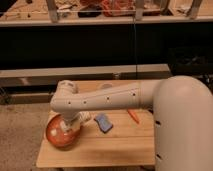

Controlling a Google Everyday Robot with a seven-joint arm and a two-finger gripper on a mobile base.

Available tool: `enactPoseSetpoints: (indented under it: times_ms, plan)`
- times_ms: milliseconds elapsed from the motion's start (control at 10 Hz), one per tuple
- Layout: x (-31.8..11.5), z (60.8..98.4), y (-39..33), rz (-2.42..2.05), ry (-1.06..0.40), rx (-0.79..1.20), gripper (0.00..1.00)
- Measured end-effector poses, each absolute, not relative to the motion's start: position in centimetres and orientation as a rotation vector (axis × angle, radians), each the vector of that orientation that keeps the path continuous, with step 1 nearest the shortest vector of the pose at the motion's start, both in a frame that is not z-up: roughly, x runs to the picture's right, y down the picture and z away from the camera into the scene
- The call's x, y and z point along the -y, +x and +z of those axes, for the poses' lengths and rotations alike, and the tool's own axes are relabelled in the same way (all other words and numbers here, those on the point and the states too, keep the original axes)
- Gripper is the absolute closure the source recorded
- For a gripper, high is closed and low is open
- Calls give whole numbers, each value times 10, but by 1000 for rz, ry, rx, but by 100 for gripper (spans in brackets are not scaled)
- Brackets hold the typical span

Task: Place the bottle in the ceramic bowl

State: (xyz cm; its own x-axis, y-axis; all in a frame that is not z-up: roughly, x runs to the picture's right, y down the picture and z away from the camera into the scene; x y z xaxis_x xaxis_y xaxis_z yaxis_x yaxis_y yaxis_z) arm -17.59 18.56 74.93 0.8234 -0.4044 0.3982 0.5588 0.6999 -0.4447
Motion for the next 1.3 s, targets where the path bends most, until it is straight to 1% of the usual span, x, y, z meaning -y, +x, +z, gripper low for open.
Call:
enactPoseSetpoints:
  times_ms: [1100, 1200, 1300]
  plan:
    - [-192, 761, -196, -637, -587, 316, 100]
    - [-193, 762, -197, -642, -589, 321, 99]
    - [-193, 764, -198, -647, -589, 324, 94]
